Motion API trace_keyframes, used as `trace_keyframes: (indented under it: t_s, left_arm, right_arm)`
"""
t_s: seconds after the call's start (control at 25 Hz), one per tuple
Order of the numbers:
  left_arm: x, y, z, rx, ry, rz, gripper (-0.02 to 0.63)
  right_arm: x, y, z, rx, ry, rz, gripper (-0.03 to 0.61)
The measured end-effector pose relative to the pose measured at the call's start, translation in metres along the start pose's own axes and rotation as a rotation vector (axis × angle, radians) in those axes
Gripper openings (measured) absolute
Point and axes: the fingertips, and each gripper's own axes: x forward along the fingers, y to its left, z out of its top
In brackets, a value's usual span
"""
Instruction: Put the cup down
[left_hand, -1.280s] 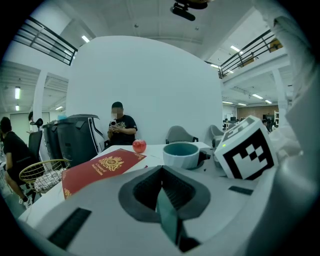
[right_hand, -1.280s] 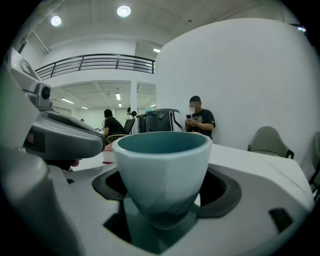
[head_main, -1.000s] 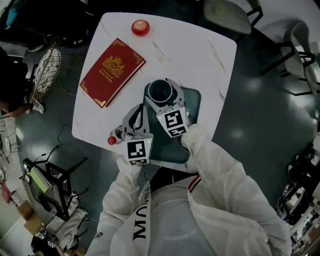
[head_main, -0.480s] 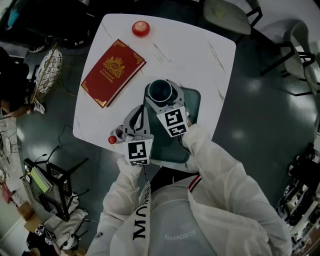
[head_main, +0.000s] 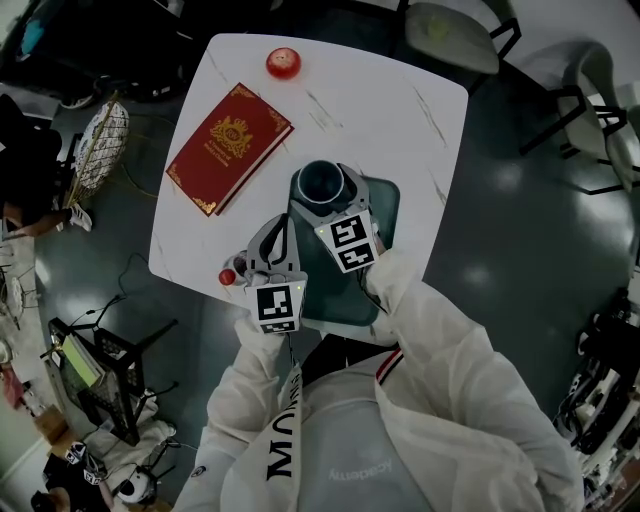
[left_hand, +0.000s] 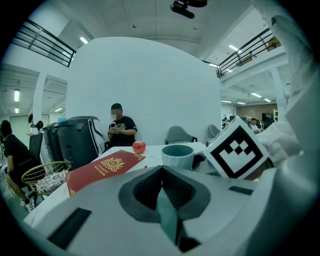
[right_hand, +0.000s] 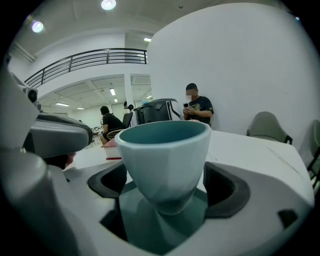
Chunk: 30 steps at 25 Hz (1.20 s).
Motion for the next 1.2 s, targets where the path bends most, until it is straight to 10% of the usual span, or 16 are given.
trace_keyframes:
  t_s: [1.2]
  left_arm:
    - [-0.062, -0.025, 0.033, 0.033, -0.068, -0.048, 0.012]
  right_arm:
    - [-0.129, 0.014, 0.014, 0.005, -0.036, -0.103, 0.485]
